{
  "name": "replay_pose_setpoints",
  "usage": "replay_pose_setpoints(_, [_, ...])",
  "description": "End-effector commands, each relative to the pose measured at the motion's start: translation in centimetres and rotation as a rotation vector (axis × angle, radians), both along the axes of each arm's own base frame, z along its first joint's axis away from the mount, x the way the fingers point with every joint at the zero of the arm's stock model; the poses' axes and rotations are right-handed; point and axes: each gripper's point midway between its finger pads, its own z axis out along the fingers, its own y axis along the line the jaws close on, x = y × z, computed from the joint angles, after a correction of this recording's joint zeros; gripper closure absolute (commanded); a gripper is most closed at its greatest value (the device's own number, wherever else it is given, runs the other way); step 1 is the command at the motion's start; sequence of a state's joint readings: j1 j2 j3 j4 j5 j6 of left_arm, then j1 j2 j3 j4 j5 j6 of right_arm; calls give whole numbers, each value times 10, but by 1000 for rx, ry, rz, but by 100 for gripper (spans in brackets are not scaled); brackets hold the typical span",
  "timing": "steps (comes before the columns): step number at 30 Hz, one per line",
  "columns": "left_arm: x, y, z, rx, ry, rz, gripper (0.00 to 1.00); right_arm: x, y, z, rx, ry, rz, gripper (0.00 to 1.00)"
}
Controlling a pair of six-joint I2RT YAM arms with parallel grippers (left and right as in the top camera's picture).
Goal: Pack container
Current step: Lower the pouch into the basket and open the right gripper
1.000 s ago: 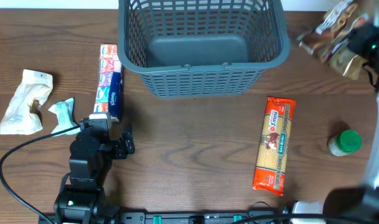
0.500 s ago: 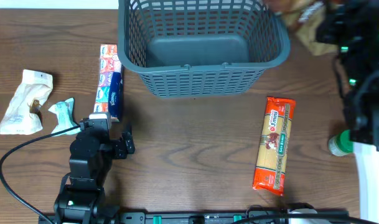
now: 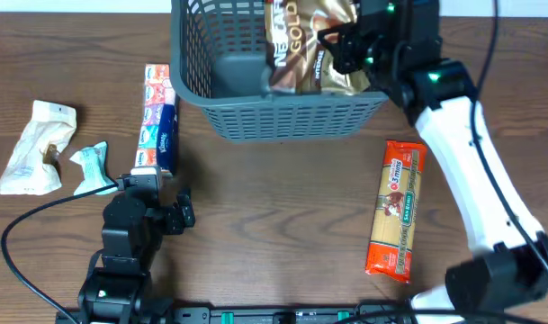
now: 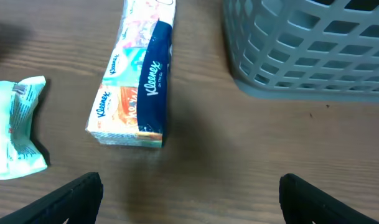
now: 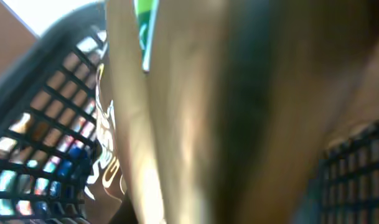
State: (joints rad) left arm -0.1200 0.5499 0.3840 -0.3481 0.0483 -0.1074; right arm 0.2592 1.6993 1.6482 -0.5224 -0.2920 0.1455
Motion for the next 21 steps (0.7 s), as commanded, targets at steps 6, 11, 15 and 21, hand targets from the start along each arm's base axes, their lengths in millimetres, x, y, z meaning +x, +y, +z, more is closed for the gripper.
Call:
replay_pose_setpoints(6, [3, 1, 13, 6, -26, 3, 10, 13, 11, -70, -14, 183, 31, 98])
replay_pose_setpoints(11, [3, 1, 13, 6, -26, 3, 10, 15, 11, -96, -29, 244, 29, 98])
replay_pose_setpoints(15, [3, 1, 13, 6, -26, 3, 10, 17, 5, -101, -41, 256, 7, 98])
replay_pose_setpoints(21, [3, 1, 13, 6, -26, 3, 10, 10, 12, -91, -24, 241, 77, 49])
